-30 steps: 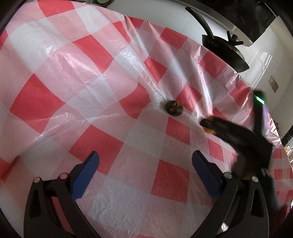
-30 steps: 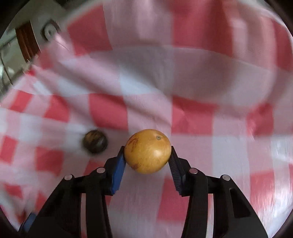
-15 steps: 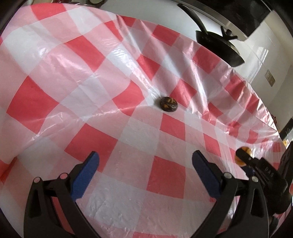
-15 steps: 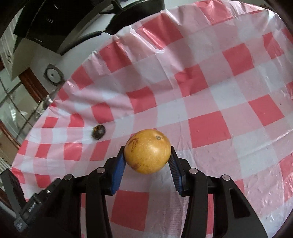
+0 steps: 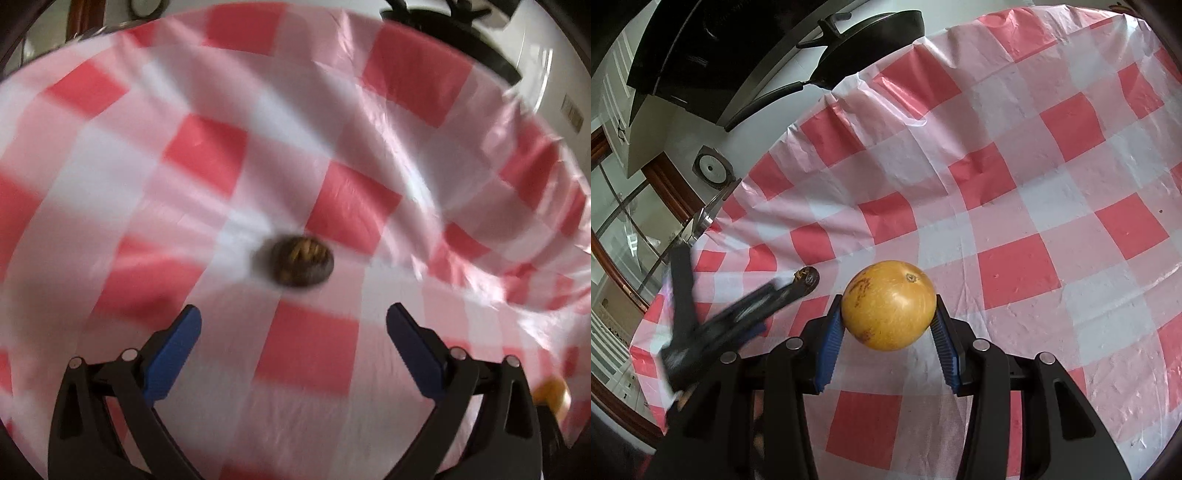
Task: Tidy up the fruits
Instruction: 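Grasp the small dark brown fruit with the left tool while the right tool holds the yellow fruit, then carry the yellow fruit and dark brown fruit from the table over the white box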
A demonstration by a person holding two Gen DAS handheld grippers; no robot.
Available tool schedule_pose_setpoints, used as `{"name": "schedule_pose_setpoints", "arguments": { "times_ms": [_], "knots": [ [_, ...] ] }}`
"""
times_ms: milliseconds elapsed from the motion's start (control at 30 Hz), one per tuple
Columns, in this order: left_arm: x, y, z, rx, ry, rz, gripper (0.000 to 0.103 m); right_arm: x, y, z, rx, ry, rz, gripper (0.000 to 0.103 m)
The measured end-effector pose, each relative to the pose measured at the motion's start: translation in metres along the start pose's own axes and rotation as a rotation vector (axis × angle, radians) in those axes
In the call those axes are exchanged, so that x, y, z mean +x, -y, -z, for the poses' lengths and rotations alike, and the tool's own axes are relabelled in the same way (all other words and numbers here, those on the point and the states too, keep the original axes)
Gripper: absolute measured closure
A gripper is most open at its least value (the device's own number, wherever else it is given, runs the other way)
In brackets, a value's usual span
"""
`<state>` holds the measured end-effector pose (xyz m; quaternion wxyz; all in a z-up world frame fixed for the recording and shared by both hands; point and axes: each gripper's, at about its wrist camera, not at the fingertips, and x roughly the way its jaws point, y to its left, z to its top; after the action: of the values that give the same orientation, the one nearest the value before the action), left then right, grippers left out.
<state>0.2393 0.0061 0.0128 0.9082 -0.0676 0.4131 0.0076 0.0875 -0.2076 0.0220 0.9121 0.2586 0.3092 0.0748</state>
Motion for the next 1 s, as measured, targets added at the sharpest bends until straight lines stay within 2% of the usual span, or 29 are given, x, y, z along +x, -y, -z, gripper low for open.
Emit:
{"name": "schedule_pose_setpoints", "arguments": {
  "times_ms": [67, 100, 167, 200, 267, 333, 400, 500, 633, 800, 867, 1000],
  "knots": [
    [0.015, 0.008, -0.009, 0.02, -0.025, -0.033, 0.015, 0.001, -0.001, 0.0, -0.003, -0.002, -0.002, 0.057],
    [0.022, 0.01, -0.014, 0.019, -0.04, -0.032, 0.023, 0.001, -0.001, 0.0, -0.004, -0.005, -0.003, 0.057],
    [0.029, 0.014, -0.017, 0.04, -0.05, -0.075, 0.045, 0.002, -0.001, 0.001, -0.005, -0.007, -0.003, 0.057],
    [0.027, 0.017, -0.016, 0.071, -0.048, -0.107, 0.059, 0.001, -0.001, 0.001, -0.005, -0.007, -0.003, 0.057],
    [0.018, 0.015, -0.008, 0.068, -0.038, -0.063, 0.059, 0.001, -0.001, 0.0, -0.003, -0.006, -0.005, 0.057],
    [-0.003, 0.013, 0.005, 0.085, 0.009, -0.056, 0.06, 0.001, 0.0, 0.0, -0.002, -0.005, -0.005, 0.057],
    [-0.034, 0.009, 0.026, 0.11, 0.056, -0.03, 0.06, 0.001, -0.001, 0.0, -0.002, -0.003, -0.006, 0.057],
    [-0.087, -0.011, 0.062, 0.085, 0.12, 0.027, 0.06, 0.001, -0.001, 0.001, -0.001, 0.0, -0.004, 0.057],
    [-0.139, -0.057, 0.116, -0.05, 0.135, 0.125, 0.06, 0.001, -0.001, 0.001, -0.002, 0.001, -0.004, 0.057],
    [-0.166, -0.1, 0.164, -0.225, 0.129, 0.187, 0.06, 0.001, -0.001, 0.001, -0.003, 0.0, -0.003, 0.057],
    [-0.175, -0.112, 0.169, -0.275, 0.145, 0.203, 0.06, 0.001, -0.001, 0.001, -0.003, 0.001, -0.004, 0.057],
    [-0.173, -0.117, 0.168, -0.312, 0.16, 0.221, 0.06, 0.001, -0.002, 0.001, -0.001, 0.002, -0.002, 0.057]
  ]
}}
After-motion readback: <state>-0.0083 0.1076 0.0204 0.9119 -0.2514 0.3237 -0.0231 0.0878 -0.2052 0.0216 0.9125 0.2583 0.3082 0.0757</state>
